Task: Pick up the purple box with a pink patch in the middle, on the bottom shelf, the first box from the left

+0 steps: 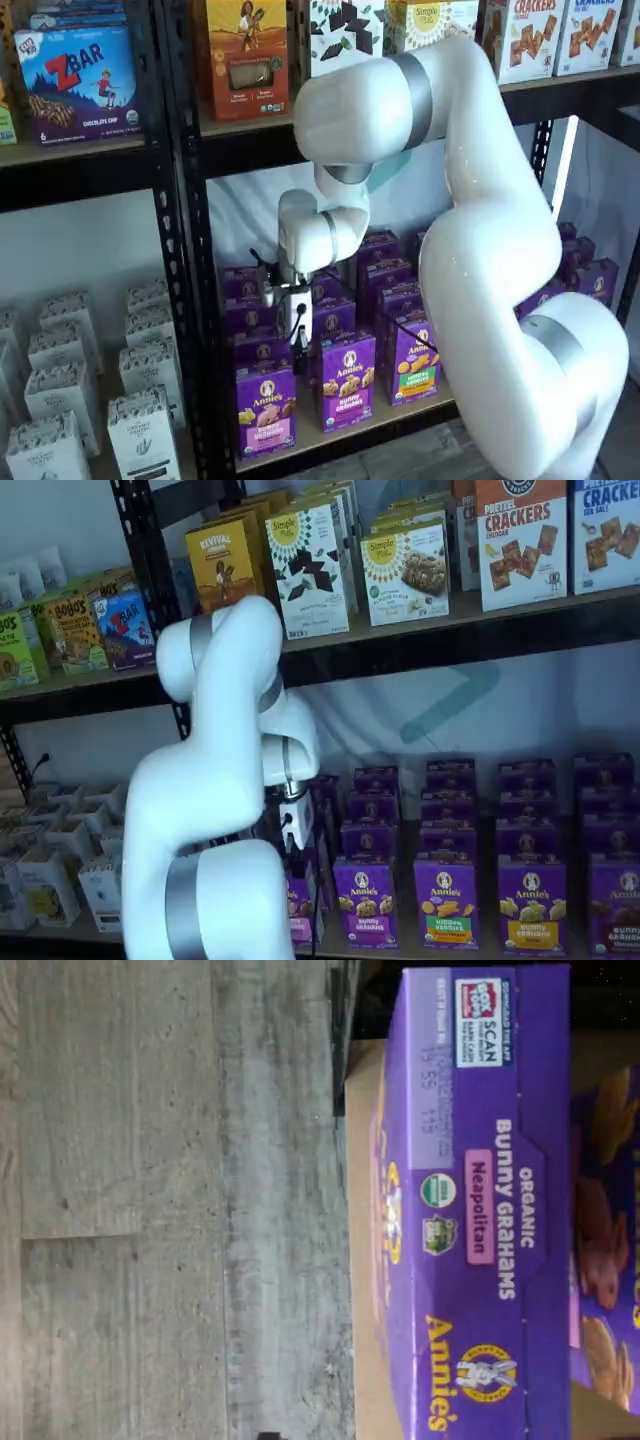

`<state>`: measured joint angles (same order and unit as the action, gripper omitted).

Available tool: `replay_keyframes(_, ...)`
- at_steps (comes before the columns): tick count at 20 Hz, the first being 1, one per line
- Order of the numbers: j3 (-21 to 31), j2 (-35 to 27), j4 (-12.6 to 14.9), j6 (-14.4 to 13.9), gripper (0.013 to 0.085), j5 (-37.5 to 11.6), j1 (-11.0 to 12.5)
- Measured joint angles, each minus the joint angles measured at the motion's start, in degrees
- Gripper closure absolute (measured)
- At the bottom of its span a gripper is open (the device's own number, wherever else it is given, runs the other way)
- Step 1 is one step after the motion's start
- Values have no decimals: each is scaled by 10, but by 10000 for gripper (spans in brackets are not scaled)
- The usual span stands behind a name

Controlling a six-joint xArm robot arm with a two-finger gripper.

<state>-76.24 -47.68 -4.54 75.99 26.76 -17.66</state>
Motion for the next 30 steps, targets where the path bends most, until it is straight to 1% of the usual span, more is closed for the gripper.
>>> replay_keyframes(2,0,-2,5,-6,130,-4,-2)
replay_keyframes(5,-1,-5,5,-9,130,-11,-5)
replay_keyframes(8,-11,-10,-4,-6,130,2,-9)
replay_keyframes(10,-17,-14,-4,-8,130,6,-12)
replay_keyframes(18,-46,-33,11,-31,130,31,-21)
replay_keyframes(26,-69,-55,18,-45,130,39,-28)
replay_keyframes(30,-80,-67,27,-55,130,40,-31)
